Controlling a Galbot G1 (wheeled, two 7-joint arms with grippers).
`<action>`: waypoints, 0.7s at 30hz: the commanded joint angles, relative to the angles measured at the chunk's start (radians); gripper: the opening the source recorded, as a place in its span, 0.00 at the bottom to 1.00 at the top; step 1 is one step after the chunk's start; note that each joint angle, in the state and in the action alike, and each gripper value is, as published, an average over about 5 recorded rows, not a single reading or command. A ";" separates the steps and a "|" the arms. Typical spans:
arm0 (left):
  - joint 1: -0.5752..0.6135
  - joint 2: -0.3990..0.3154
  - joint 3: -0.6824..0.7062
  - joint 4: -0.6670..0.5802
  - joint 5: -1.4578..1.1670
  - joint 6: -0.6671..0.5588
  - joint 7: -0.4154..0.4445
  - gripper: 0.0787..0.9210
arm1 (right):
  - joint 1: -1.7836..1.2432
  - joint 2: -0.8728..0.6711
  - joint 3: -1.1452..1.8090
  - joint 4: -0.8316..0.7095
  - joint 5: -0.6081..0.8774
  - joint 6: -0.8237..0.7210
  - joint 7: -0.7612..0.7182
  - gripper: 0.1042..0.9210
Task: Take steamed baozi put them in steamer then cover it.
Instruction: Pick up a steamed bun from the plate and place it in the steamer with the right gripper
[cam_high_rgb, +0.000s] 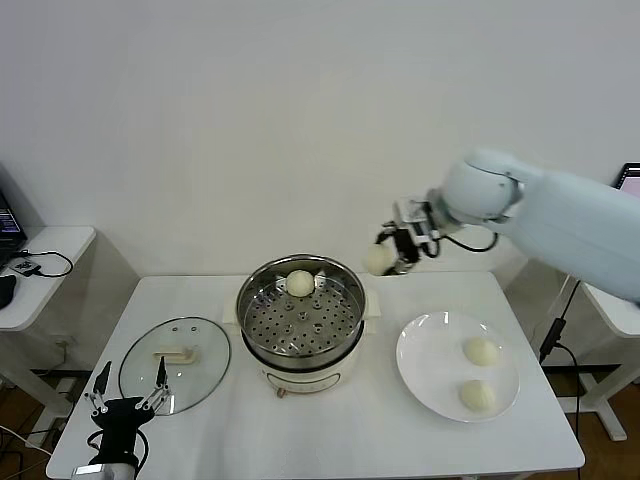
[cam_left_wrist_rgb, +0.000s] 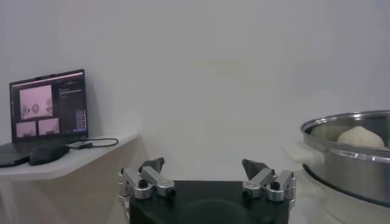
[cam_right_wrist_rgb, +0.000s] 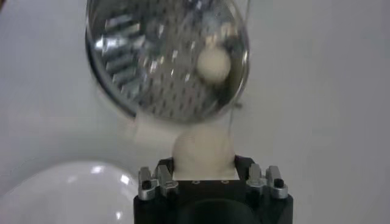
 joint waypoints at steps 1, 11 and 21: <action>0.001 -0.003 -0.017 -0.002 0.001 -0.001 0.000 0.88 | -0.029 0.294 -0.039 -0.099 0.119 -0.107 0.100 0.64; 0.000 -0.012 -0.028 0.000 0.002 -0.003 0.000 0.88 | -0.169 0.401 -0.070 -0.213 0.049 -0.152 0.152 0.64; -0.002 -0.009 -0.028 0.008 0.002 -0.006 0.000 0.88 | -0.229 0.443 -0.050 -0.282 0.046 -0.158 0.187 0.64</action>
